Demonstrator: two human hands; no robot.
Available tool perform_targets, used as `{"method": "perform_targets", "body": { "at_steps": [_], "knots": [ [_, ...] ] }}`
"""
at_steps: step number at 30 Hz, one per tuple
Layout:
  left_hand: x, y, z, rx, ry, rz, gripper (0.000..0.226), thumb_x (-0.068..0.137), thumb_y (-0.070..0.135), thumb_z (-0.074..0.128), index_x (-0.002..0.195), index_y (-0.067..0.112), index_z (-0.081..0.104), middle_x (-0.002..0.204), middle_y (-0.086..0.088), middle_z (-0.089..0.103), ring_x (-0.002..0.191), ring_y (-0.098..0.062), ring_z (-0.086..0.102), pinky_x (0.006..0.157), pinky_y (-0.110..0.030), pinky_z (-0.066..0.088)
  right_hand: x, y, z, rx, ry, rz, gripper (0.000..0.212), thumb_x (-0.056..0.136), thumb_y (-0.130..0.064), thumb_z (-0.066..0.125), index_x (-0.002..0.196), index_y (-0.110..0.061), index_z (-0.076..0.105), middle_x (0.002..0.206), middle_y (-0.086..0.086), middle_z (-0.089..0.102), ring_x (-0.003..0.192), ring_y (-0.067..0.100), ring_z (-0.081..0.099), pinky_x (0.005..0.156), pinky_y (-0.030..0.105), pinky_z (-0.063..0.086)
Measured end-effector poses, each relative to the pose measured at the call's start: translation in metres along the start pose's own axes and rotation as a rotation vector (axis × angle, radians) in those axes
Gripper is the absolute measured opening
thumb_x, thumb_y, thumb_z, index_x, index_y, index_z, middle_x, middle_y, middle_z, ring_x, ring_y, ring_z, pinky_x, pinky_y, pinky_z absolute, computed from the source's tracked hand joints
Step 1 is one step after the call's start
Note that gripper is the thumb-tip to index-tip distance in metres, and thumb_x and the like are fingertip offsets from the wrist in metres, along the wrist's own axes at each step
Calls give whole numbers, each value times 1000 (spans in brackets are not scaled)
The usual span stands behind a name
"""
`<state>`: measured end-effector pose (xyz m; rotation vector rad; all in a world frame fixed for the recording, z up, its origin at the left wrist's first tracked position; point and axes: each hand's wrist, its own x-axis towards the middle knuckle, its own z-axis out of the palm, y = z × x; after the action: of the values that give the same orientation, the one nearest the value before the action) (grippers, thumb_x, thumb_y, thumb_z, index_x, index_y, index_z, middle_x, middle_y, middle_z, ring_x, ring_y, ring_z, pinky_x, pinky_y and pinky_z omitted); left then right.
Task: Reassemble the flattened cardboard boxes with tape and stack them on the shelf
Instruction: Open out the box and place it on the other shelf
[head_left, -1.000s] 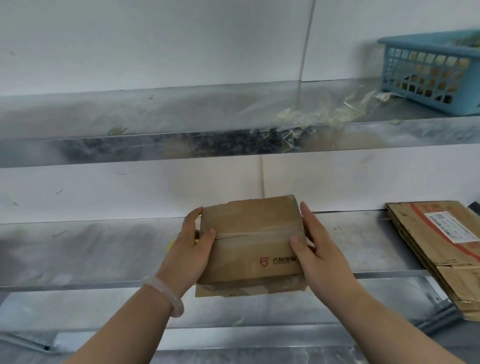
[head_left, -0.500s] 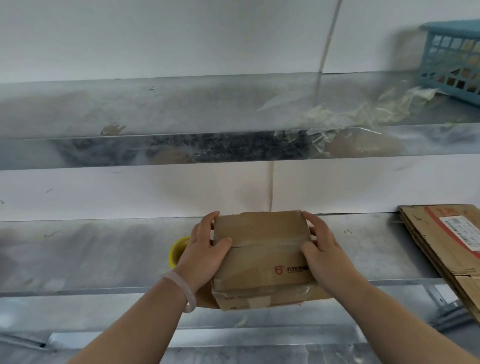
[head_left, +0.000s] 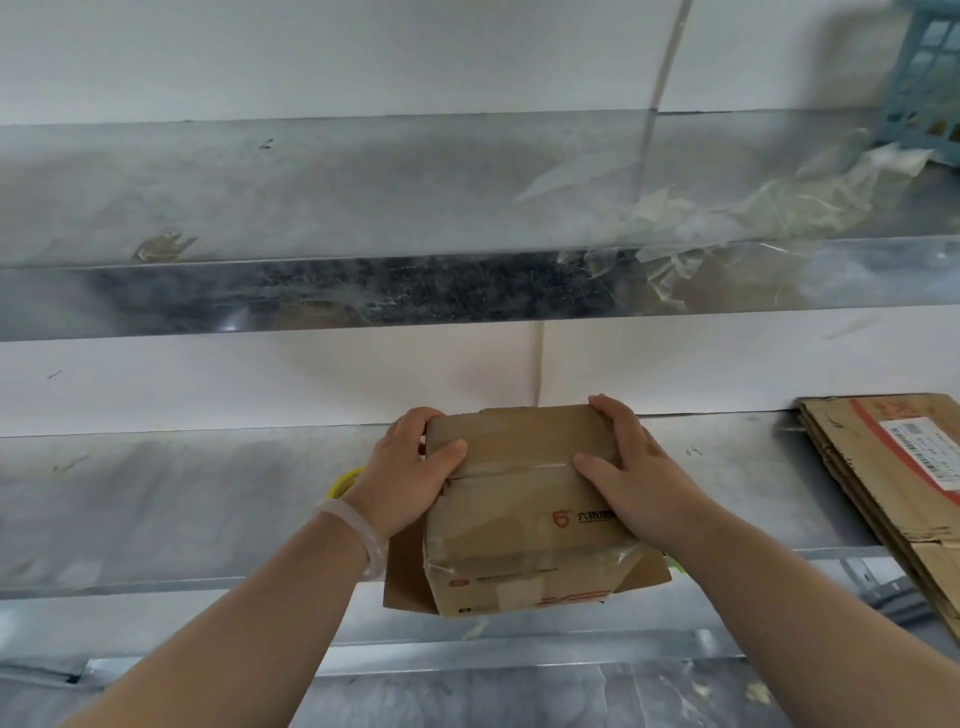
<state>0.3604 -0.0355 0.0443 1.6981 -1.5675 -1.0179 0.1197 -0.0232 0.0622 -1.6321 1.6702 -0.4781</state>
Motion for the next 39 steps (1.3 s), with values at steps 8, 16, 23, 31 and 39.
{"method": "perform_targets", "body": {
  "at_steps": [8, 16, 23, 31, 39],
  "knots": [
    [-20, 7, 0, 454, 246, 220, 43, 98, 36, 46, 139, 25, 48, 134, 12, 44, 120, -7, 42, 106, -19, 30, -10, 0, 2, -319, 150, -194, 57, 99, -47, 42, 152, -35, 24, 160, -26, 2, 146, 2, 14, 118, 28, 19],
    [-44, 25, 30, 962, -115, 365, 84, 75, 72, -19, 151, 39, -4, 159, 8, -17, 145, -10, -16, 118, -47, -8, -19, -9, 17, -745, -29, -322, 88, 79, -67, -11, 155, -22, -12, 160, -3, -23, 147, 14, -24, 116, 29, -15],
    [-36, 18, 26, 810, -49, 289, 80, 85, 71, 7, 153, 29, 2, 160, 10, -14, 144, -5, -15, 118, -32, -11, -12, -9, 15, -629, -48, -251, 76, 94, -59, 7, 154, -18, -15, 160, -6, -25, 145, 5, -24, 116, 24, -13],
    [-41, 7, 25, 168, 29, 70, 64, 99, 35, 46, 153, 29, 11, 157, 22, -12, 144, -2, 5, 108, -12, 11, -14, -6, 15, -235, -45, -53, 77, 102, -49, 32, 154, -22, -18, 157, -13, -32, 150, 18, 11, 119, 34, 17],
    [-71, 14, 33, -440, 172, -316, 43, 98, 51, 36, 134, 31, 49, 132, 1, 55, 114, -19, 55, 100, -38, 45, -40, -2, 17, 282, 29, 134, 91, 91, -54, 56, 154, -38, -8, 145, -3, 44, 124, 21, 50, 104, 43, 45]
  ]
}}
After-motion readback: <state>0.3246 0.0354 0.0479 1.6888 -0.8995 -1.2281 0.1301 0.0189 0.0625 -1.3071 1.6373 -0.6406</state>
